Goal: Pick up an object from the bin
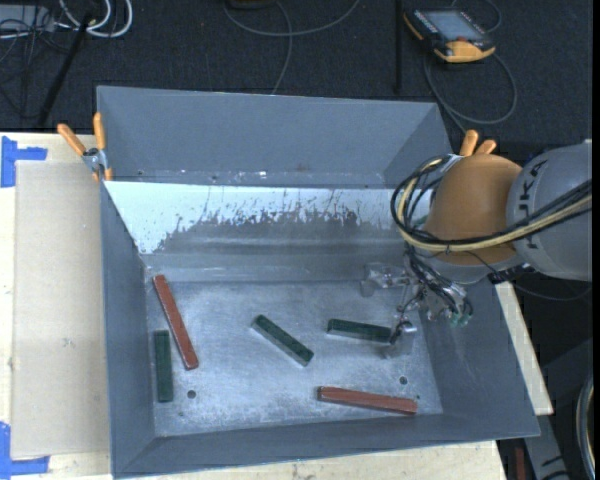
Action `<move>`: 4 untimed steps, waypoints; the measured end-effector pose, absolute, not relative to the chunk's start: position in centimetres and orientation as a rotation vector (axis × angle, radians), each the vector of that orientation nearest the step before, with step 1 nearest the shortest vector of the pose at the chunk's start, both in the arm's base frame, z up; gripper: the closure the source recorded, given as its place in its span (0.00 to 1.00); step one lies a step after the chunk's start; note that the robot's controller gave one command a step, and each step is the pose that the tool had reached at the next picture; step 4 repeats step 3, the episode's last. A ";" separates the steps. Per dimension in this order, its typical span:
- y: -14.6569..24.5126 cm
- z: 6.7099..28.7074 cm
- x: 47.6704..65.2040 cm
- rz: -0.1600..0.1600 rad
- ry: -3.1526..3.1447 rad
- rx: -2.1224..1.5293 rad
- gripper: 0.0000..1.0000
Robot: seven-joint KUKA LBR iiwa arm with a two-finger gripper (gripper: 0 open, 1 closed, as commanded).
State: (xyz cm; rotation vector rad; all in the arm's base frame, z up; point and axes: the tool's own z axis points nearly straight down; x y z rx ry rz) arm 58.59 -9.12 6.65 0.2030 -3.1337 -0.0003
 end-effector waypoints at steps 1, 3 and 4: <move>-9.1 7.0 58.7 0.000 -3.136 0.205 1.00; -6.0 33.8 59.7 0.002 -3.153 0.014 1.00; -6.0 33.8 59.7 0.002 -3.153 0.014 1.00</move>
Offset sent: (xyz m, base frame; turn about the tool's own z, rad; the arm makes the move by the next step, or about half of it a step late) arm 0.0000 0.0000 0.0000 0.0000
